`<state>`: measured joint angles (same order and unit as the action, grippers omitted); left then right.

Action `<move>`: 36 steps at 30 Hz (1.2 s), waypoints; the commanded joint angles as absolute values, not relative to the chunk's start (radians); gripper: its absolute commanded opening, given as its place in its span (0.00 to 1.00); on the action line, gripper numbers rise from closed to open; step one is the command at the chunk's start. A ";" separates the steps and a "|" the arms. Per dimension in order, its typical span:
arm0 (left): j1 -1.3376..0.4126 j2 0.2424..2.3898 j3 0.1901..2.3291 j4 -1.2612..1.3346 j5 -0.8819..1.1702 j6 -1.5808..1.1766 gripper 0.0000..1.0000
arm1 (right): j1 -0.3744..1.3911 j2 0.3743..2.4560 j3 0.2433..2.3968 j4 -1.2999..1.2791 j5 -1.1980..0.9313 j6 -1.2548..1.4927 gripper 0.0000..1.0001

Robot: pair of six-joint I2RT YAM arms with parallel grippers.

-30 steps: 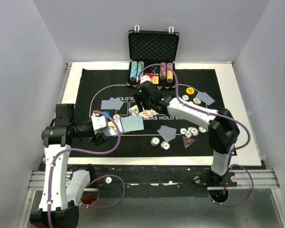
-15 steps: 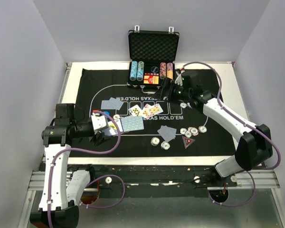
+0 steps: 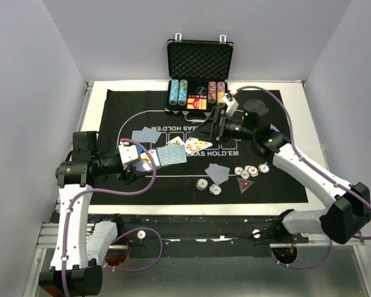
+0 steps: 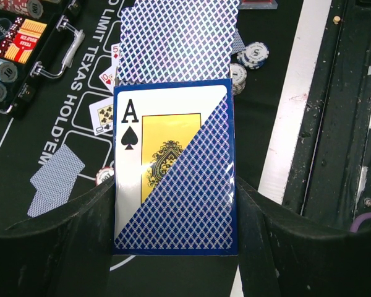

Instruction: Distribute texas hold em gaming equipment

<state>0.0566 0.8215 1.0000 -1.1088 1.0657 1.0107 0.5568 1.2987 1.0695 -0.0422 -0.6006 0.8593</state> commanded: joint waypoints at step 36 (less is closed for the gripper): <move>0.054 0.810 0.992 -1.069 1.081 0.996 0.37 | 0.795 1.408 1.012 0.034 -0.514 0.913 0.66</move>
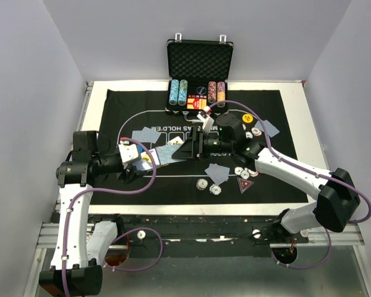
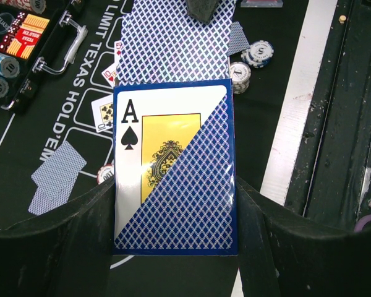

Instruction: Distribute texas hold em gaming equipment

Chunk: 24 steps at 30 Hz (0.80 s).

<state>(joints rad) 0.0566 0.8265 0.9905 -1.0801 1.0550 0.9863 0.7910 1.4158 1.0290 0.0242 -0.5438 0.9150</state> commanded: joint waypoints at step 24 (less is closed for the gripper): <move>0.054 0.811 0.999 -1.066 1.078 0.994 0.37 | 0.793 1.289 1.002 -0.054 -0.456 0.928 0.34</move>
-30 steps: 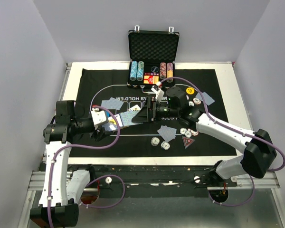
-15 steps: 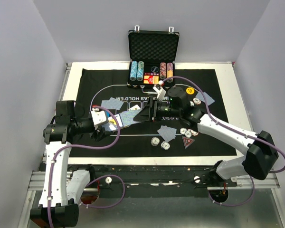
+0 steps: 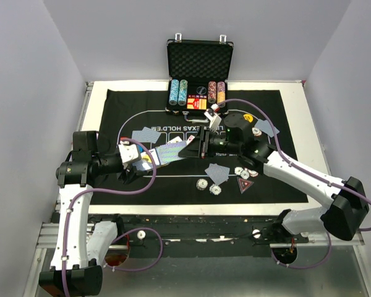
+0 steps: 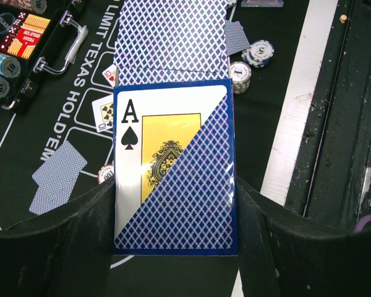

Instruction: Distribute texas hold em gaming equipment

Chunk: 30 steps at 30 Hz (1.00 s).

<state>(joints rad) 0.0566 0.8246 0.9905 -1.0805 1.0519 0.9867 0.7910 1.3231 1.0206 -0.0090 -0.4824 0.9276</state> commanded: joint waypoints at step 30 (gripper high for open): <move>0.054 0.808 0.993 -1.060 1.078 0.985 0.37 | 0.739 1.236 0.960 -0.031 -0.552 0.976 0.21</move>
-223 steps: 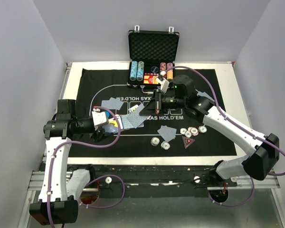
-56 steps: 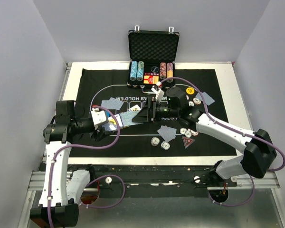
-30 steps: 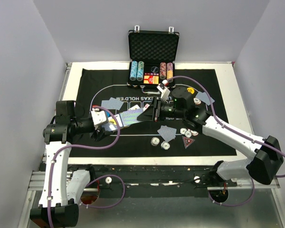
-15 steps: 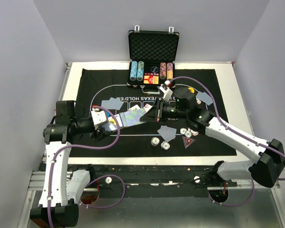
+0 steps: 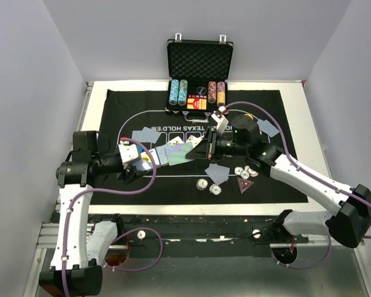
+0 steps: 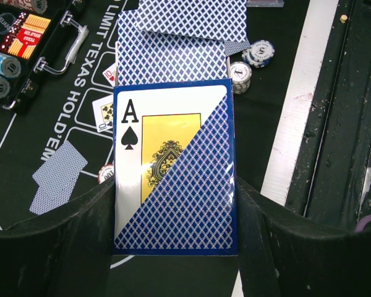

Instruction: Distribute texas hold em gaming equipment

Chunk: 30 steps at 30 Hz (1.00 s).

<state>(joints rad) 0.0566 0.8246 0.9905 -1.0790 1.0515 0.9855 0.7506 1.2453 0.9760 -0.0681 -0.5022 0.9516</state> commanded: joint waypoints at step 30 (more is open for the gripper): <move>0.054 0.801 0.973 -1.049 1.077 0.985 0.37 | 0.447 1.183 0.897 0.034 -0.732 1.029 0.01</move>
<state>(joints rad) 0.0566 0.8154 0.9787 -1.0710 1.0515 0.9821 0.4976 1.1816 0.9340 0.0376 -0.7071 1.0412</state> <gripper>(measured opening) 0.718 0.021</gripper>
